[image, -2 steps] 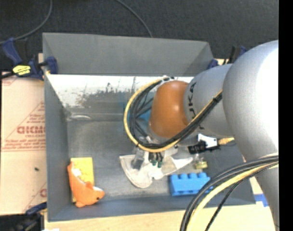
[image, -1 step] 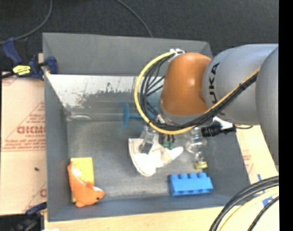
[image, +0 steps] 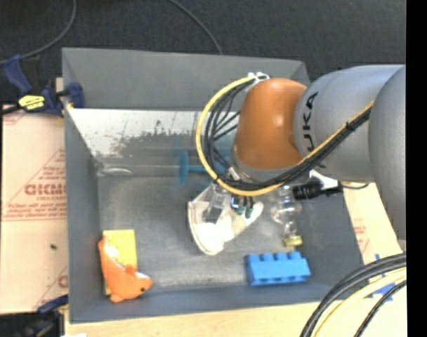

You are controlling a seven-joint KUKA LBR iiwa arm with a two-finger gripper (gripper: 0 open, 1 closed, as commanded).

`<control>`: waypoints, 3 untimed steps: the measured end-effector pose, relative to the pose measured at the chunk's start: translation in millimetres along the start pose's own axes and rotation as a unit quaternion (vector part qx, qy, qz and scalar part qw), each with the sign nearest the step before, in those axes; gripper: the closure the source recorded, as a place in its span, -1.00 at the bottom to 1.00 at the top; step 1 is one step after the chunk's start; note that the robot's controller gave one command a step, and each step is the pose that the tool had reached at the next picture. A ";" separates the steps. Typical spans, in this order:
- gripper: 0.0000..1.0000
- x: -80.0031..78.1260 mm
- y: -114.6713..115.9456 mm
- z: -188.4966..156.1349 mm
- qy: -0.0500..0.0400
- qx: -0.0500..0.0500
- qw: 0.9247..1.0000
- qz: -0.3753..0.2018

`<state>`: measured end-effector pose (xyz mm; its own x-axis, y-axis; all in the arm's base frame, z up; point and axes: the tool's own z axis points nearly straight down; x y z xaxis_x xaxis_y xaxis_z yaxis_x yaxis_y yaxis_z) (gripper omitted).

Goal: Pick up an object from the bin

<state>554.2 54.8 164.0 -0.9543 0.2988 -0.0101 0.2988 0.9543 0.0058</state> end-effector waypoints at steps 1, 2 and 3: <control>1.00 -12.9 6.5 -73.1 0.004 0.000 1.000 0.000; 1.00 -4.5 8.8 -102.2 -0.001 -0.001 1.000 0.006; 1.00 14.4 65.8 -12.4 0.000 -0.001 0.999 0.033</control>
Offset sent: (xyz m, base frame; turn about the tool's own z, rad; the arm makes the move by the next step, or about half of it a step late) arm -0.0031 0.0105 0.0855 0.0268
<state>560.0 121.9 176.7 -0.9321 0.3621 -0.0100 0.3620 0.9321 0.0092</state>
